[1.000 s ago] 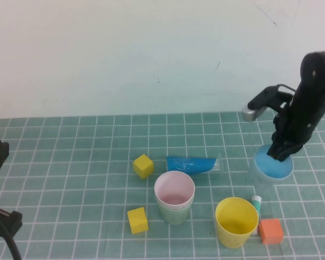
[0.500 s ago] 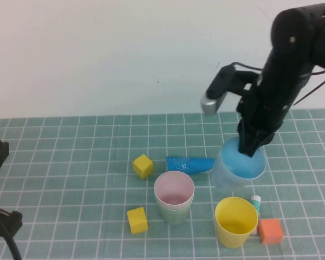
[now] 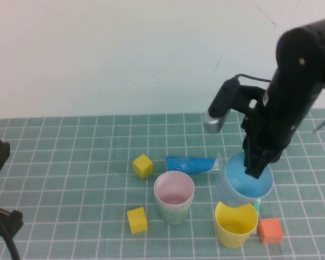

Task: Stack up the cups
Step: Place the blue cup on the yellow cup

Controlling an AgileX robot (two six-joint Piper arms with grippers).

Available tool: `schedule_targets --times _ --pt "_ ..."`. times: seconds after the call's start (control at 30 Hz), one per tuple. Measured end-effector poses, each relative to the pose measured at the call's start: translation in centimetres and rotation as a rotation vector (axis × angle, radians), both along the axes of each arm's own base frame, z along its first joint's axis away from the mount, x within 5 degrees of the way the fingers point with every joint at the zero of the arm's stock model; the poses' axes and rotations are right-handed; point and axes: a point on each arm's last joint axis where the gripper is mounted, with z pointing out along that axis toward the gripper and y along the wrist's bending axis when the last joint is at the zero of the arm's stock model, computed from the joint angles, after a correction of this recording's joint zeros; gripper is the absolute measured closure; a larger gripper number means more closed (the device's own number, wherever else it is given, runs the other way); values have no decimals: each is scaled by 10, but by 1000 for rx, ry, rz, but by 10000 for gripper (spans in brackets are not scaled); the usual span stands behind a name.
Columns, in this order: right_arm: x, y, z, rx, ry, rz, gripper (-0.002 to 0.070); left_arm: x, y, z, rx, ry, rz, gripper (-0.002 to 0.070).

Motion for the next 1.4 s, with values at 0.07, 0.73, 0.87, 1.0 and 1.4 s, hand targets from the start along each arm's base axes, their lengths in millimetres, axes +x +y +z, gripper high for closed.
schedule_targets --times 0.07,0.73,0.87,1.0,1.4 --pt "-7 -4 -5 13 -23 -8 660 0 0 0 -6 2 0 676" --pt "0 1 -64 -50 109 -17 660 0 -1 -1 -33 19 -2 676" --pt "3 2 -73 -56 119 -20 660 0 -1 -1 -36 20 -2 676" --pt "3 2 -74 -53 115 -27 653 0 -1 -1 -38 20 -2 676" --pt "3 -5 -56 -90 44 -68 395 0 -1 -2 -77 50 -2 676"
